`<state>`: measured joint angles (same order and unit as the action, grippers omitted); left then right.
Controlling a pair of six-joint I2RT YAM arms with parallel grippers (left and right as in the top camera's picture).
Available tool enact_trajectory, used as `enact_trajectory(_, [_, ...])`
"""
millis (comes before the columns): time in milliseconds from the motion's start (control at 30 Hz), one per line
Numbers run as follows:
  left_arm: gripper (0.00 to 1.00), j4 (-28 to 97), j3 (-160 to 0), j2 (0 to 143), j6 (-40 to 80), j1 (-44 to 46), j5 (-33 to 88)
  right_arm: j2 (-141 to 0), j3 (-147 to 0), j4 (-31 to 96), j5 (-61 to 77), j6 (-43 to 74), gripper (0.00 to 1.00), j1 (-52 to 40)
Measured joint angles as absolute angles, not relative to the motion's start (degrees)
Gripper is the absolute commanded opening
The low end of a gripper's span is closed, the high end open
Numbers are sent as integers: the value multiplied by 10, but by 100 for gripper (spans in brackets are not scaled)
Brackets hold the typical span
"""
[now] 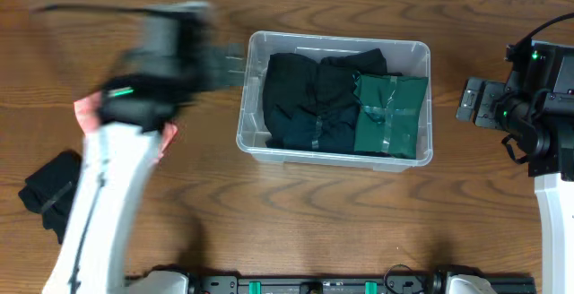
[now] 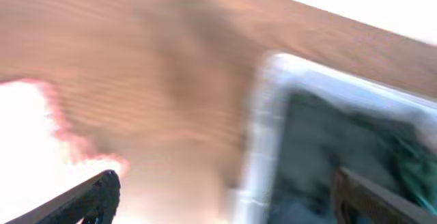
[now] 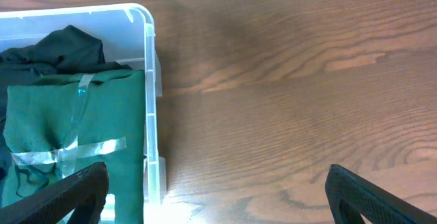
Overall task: Pack container
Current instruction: 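Grasp the pink printed shirt with the left gripper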
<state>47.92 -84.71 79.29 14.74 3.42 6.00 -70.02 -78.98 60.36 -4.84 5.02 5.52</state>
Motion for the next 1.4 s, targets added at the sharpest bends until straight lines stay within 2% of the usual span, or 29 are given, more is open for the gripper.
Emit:
enact_trajectory(200, [98, 526, -848, 856, 143, -220, 84, -700, -790, 604, -45, 50, 99, 55])
enact_trajectory(367, [98, 520, -848, 981, 126, -329, 124, -700, -790, 603, -44, 50, 99, 55])
enact_trajectory(533, [98, 507, -848, 1081, 114, -365, 144, -701, -790, 604, -43, 50, 99, 55])
enact_trajectory(867, [98, 477, -847, 1199, 89, -373, 187, -701, -790, 603, -43, 50, 99, 55])
enact_trajectory(900, [93, 477, -848, 1204, 88, -374, 197, -701, -790, 603, -43, 50, 99, 55])
enact_trajectory(933, [79, 476, -848, 1204, 88, -375, 203, -701, -790, 603, -43, 50, 99, 55])
enact_trajectory(1000, [37, 475, -848, 1206, 87, -375, 223, -701, -790, 602, -43, 50, 99, 55])
enact_trajectory(1033, [21, 475, -848, 1206, 85, -375, 234, -701, -790, 603, -43, 50, 99, 55])
enact_trajectory(1100, [6, 475, -848, 1206, 84, -375, 258, -701, -790, 602, -43, 50, 99, 55])
enact_trajectory(1400, [6, 491, -839, 1159, 77, -362, 367, -702, -790, 602, -43, 50, 99, 55])
